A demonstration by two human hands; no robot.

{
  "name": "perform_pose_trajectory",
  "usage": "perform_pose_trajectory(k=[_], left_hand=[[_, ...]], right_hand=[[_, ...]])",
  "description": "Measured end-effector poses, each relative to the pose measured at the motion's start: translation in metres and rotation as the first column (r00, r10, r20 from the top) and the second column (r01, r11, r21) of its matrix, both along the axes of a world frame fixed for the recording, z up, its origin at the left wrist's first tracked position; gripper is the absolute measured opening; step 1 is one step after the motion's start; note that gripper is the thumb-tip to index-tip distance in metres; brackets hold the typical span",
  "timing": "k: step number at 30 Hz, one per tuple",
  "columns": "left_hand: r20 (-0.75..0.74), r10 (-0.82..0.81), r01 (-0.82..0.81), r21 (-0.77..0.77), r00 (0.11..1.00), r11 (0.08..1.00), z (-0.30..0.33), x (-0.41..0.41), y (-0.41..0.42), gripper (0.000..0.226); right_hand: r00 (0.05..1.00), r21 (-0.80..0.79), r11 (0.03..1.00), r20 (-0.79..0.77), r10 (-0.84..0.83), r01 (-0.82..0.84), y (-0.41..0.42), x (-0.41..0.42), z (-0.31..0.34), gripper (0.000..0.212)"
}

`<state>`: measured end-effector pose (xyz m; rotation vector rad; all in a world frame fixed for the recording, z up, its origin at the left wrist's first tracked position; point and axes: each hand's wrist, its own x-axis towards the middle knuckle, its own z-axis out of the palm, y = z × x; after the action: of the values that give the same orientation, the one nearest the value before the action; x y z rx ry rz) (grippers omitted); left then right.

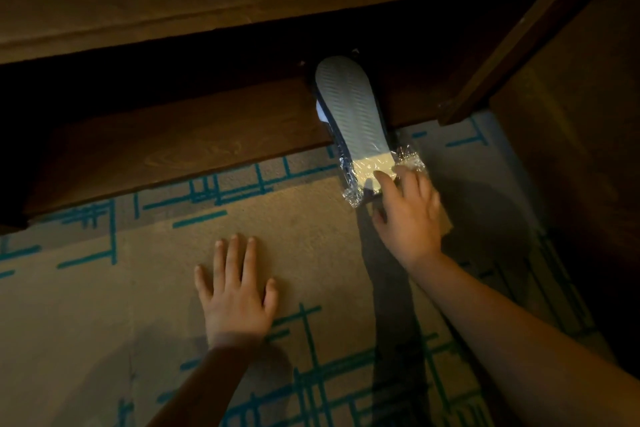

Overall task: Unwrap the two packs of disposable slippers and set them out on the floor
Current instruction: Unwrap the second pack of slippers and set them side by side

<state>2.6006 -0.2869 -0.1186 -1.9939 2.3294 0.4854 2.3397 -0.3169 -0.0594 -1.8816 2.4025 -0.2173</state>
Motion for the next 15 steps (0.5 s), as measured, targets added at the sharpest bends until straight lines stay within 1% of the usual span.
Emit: perform_pose_trajectory(k=[3,5,10,15], left_hand=[[0.007,-0.013,0.013,0.014,1.0,1.0,-0.001,0.0,-0.001,0.075],[0.017,-0.003,0.003,0.017,1.0,1.0,-0.001,0.0,-0.002,0.075],[0.006,-0.005,0.005,0.014,1.0,1.0,-0.004,0.0,-0.002,0.074],[-0.006,-0.012,0.012,0.009,1.0,1.0,-0.003,0.001,-0.003,0.072]], right_hand=[[0.975,0.146,0.98,-0.158,0.159,-0.136,-0.015,-0.007,-0.004,0.082],[0.946,0.211,0.96,-0.225,0.233,-0.186,-0.027,-0.01,-0.006,0.09],[0.896,0.28,0.926,-0.293,0.333,-0.253,-0.05,-0.009,-0.015,0.091],[0.896,0.293,0.92,-0.281,0.343,-0.26,-0.044,0.002,-0.008,0.084]])
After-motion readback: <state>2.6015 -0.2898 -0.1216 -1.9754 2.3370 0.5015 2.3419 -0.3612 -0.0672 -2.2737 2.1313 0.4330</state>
